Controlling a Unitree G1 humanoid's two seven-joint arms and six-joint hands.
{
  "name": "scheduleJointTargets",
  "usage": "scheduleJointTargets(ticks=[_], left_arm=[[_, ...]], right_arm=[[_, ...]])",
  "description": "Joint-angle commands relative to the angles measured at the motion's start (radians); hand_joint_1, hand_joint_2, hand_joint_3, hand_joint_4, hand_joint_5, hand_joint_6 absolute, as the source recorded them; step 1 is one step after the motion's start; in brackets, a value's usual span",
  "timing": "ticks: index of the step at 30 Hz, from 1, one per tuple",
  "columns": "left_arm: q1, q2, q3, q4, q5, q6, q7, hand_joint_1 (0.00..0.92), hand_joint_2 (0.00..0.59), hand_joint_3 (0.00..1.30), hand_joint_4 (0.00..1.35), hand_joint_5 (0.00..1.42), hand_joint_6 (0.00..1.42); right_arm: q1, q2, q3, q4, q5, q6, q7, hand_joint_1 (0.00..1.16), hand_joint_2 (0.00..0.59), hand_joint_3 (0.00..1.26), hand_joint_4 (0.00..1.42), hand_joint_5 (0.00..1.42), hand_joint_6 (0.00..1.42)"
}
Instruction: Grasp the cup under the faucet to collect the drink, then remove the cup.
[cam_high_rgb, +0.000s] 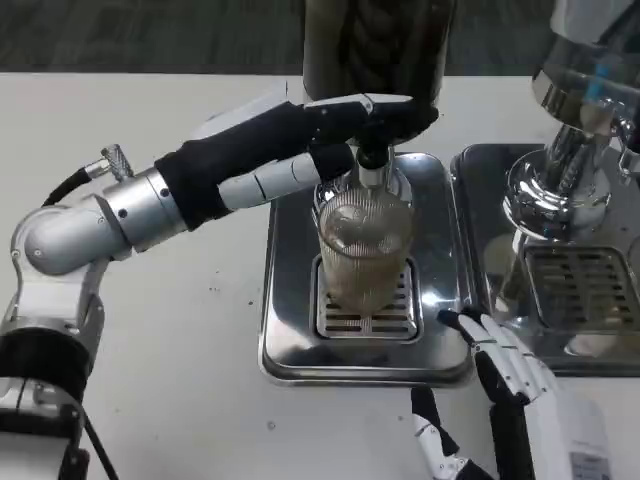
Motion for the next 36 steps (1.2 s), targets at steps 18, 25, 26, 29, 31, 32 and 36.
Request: scheduleJointTargets(ticks=[18,25,26,29,31,32,36], left_arm=[[0.016,0.037,-0.067,0.036,0.091,-0.061,0.042,0.000,0.088,0.20,0.09,0.11,0.04],[0.022,0.038,-0.074,0.035,0.093,-0.069,0.051,0.000,0.093,0.20,0.09,0.10,0.04],[0.022,0.039,-0.076,0.035,0.092,-0.069,0.052,0.000,0.093,0.20,0.09,0.10,0.04],[0.023,0.040,-0.079,0.034,0.092,-0.070,0.056,0.000,0.093,0.20,0.09,0.10,0.04],[0.023,0.040,-0.081,0.033,0.092,-0.070,0.059,0.000,0.096,0.20,0.09,0.10,0.04],[0.023,0.041,-0.082,0.033,0.093,-0.071,0.060,0.000,0.097,0.20,0.09,0.10,0.04],[0.024,0.043,-0.086,0.031,0.092,-0.073,0.067,0.000,0.099,0.20,0.09,0.10,0.04]], right_arm=[[-0.065,-0.012,-0.099,-0.044,0.317,-0.191,0.195,0.49,0.265,0.09,0.03,0.10,0.18],[-0.111,-0.009,-0.146,-0.026,0.437,-0.198,0.347,0.62,0.222,0.02,0.00,0.05,0.14],[-0.118,-0.007,-0.152,-0.024,0.449,-0.197,0.367,0.63,0.219,0.00,0.00,0.03,0.13],[-0.157,-0.010,-0.165,-0.015,0.499,-0.188,0.446,0.66,0.210,0.00,0.00,0.00,0.10],[-0.172,-0.009,-0.173,-0.011,0.514,-0.183,0.480,0.66,0.209,0.00,0.00,0.00,0.09],[-0.185,-0.011,-0.176,-0.008,0.518,-0.175,0.501,0.66,0.209,0.00,0.00,0.00,0.08],[-0.215,-0.008,-0.188,0.002,0.527,-0.156,0.555,0.67,0.213,0.00,0.00,0.00,0.07]])
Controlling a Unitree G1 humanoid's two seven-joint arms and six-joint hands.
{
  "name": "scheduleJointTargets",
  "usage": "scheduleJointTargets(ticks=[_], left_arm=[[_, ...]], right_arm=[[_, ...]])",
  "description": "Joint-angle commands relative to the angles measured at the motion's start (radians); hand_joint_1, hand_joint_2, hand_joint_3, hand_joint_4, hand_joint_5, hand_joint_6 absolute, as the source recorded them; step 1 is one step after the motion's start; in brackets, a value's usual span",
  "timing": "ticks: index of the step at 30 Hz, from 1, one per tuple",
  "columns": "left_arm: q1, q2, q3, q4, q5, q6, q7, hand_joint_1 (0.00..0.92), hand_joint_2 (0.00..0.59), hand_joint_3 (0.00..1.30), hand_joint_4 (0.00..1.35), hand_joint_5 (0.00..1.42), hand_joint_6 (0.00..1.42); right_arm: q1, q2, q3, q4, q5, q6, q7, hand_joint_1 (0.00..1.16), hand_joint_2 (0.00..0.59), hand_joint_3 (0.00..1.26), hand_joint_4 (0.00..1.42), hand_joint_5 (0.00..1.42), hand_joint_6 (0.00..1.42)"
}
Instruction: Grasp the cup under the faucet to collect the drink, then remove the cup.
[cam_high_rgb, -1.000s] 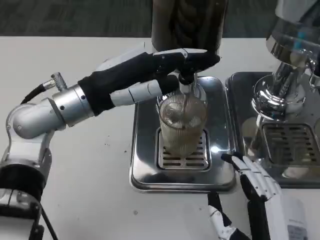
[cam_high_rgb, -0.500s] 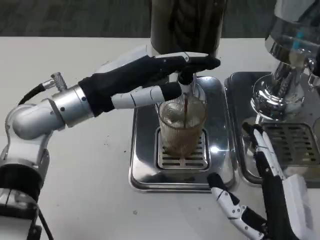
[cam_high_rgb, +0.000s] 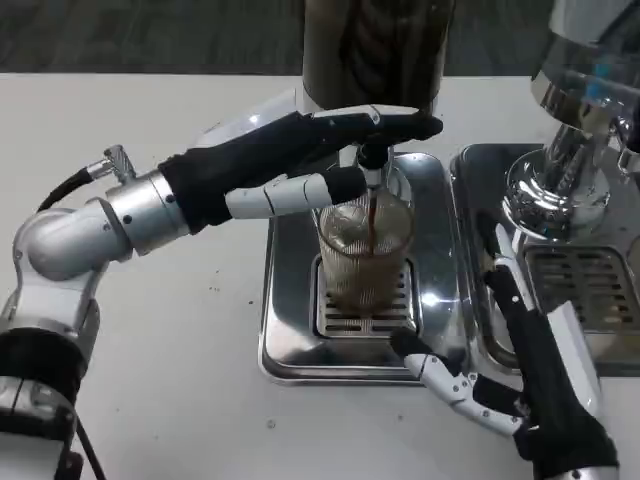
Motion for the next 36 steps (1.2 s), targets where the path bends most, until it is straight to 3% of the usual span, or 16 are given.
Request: scheduleJointTargets(ticks=[1,19,36], left_arm=[[0.024,0.017,-0.023,0.018,0.050,0.018,-0.012,0.000,0.100,0.20,0.09,0.10,0.04],[0.026,0.027,-0.033,0.010,0.056,0.010,-0.006,0.000,0.096,0.21,0.09,0.09,0.04],[0.033,0.046,-0.056,-0.007,0.089,-0.018,0.022,0.000,0.096,0.20,0.09,0.09,0.04]], right_arm=[[-0.033,0.005,-0.017,0.018,0.015,0.026,0.055,0.67,0.213,0.00,0.00,0.00,0.07],[-0.183,0.043,-0.051,0.172,0.070,0.035,0.151,0.68,0.213,0.00,0.00,0.00,0.04],[-0.242,0.065,-0.064,0.235,0.094,0.035,0.189,0.66,0.216,0.00,0.00,0.00,0.03]])
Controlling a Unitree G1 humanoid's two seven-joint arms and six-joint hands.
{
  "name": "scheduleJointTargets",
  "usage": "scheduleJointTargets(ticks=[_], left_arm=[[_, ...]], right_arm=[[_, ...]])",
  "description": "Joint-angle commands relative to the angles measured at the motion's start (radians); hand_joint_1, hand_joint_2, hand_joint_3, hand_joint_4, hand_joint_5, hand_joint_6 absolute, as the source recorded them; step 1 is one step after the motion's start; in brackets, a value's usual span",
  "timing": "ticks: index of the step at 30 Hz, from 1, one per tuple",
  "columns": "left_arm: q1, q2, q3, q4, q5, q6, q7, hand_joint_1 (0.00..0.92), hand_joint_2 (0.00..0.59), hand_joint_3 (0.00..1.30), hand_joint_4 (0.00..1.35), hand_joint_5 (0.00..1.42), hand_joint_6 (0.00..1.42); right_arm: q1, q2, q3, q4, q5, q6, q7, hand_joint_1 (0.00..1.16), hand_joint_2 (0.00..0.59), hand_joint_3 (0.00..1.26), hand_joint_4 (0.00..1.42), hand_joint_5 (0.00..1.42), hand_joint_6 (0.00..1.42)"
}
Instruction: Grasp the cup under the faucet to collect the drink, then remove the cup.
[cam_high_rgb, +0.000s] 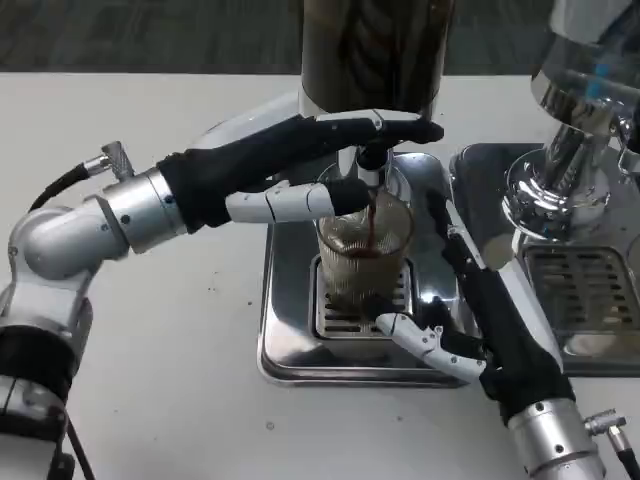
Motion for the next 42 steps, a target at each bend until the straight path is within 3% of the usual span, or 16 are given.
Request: scheduleJointTargets(ticks=[1,42], left_arm=[[0.033,0.022,-0.029,0.011,0.059,0.014,-0.008,0.000,0.096,0.20,0.09,0.09,0.04],[0.071,0.032,-0.022,-0.020,0.028,0.036,0.003,0.000,0.097,0.20,0.10,0.09,0.04]], right_arm=[[-0.018,0.006,-0.007,0.022,0.013,0.000,0.012,0.66,0.217,0.00,0.00,0.00,0.03],[-0.131,0.027,-0.008,0.139,0.049,-0.012,0.073,0.63,0.221,0.00,0.00,0.00,0.03]])
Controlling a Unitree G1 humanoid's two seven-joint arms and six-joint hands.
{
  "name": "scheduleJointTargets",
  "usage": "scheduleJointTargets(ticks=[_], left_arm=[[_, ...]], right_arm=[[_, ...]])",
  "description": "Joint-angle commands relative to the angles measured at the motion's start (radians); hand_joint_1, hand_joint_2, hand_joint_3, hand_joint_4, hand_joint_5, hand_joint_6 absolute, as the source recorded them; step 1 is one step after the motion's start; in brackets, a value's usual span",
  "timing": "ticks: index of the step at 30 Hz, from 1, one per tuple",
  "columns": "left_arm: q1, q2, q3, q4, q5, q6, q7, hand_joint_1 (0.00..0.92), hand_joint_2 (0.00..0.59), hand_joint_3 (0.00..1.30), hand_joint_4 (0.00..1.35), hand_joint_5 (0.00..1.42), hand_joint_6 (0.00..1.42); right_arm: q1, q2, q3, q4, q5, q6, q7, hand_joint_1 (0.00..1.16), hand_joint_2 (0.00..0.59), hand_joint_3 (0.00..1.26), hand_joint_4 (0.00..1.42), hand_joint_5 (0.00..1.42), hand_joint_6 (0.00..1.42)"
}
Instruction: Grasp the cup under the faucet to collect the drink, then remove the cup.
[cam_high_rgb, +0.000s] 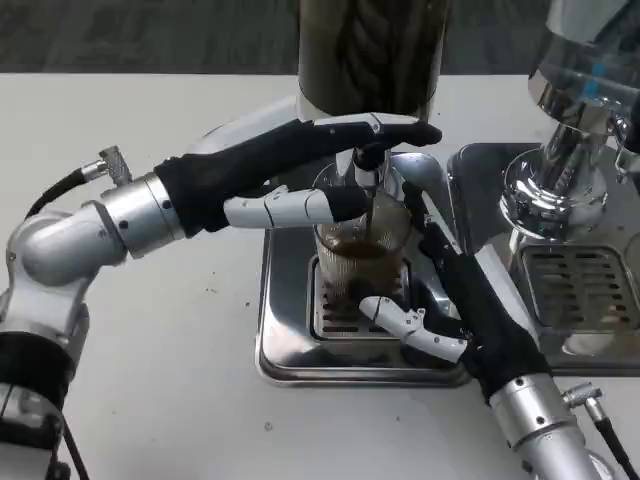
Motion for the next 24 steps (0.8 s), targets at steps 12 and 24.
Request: scheduleJointTargets(ticks=[12,24], left_arm=[[0.063,0.006,0.043,-0.010,-0.065,0.055,-0.044,0.000,0.095,0.21,0.10,0.09,0.06],[0.059,-0.027,0.108,-0.029,-0.153,0.106,-0.098,0.000,0.096,0.22,0.09,0.10,0.08]], right_arm=[[-0.033,0.010,-0.006,0.037,0.016,-0.018,0.015,0.63,0.221,0.00,0.00,0.00,0.04],[-0.030,0.011,-0.008,0.041,0.015,-0.021,0.013,0.62,0.229,0.00,0.00,0.00,0.05]])
